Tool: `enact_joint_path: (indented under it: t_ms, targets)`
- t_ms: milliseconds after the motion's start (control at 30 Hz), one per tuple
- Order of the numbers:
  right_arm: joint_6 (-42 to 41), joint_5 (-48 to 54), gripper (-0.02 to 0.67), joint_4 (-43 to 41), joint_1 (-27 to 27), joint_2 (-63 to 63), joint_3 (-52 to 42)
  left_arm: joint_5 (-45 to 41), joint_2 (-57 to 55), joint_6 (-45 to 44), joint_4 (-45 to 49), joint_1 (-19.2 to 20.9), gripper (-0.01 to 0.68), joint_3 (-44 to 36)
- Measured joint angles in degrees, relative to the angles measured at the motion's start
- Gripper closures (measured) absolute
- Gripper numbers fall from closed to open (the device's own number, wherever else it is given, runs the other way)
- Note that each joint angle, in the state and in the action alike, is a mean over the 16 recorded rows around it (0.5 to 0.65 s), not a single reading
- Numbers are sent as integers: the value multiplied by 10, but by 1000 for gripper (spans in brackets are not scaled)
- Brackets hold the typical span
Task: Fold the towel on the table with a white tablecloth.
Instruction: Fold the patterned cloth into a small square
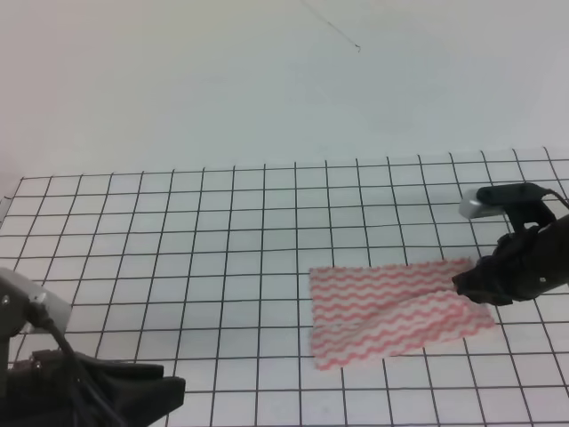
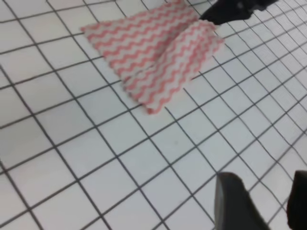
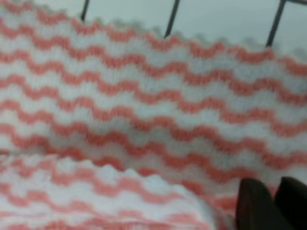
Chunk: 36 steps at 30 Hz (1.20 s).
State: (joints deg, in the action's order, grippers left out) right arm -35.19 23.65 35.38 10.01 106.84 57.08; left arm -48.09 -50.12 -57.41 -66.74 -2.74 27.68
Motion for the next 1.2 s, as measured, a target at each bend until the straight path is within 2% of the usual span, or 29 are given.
enact_joint_path:
  t_ms: [267, 533, 800, 1033, 1200]
  targets:
    - [-36, -1, 361, 0, 0, -25, 4, -22, -73, -11, 28, 0, 430, 65]
    - [-125, 30, 332, -1, 0, -79, 4, -55, -208, -66, 53, -15, 429, 174]
    - [-198, 72, 332, -1, -1, -116, 4, -9, -353, -86, 95, -86, 429, 288]
    - [-211, 93, 332, 0, -1, -120, 5, 28, -483, -56, 153, -161, 429, 398]
    - [-219, 104, 332, 1, -1, -120, 5, 21, -569, -46, 199, -195, 429, 473]
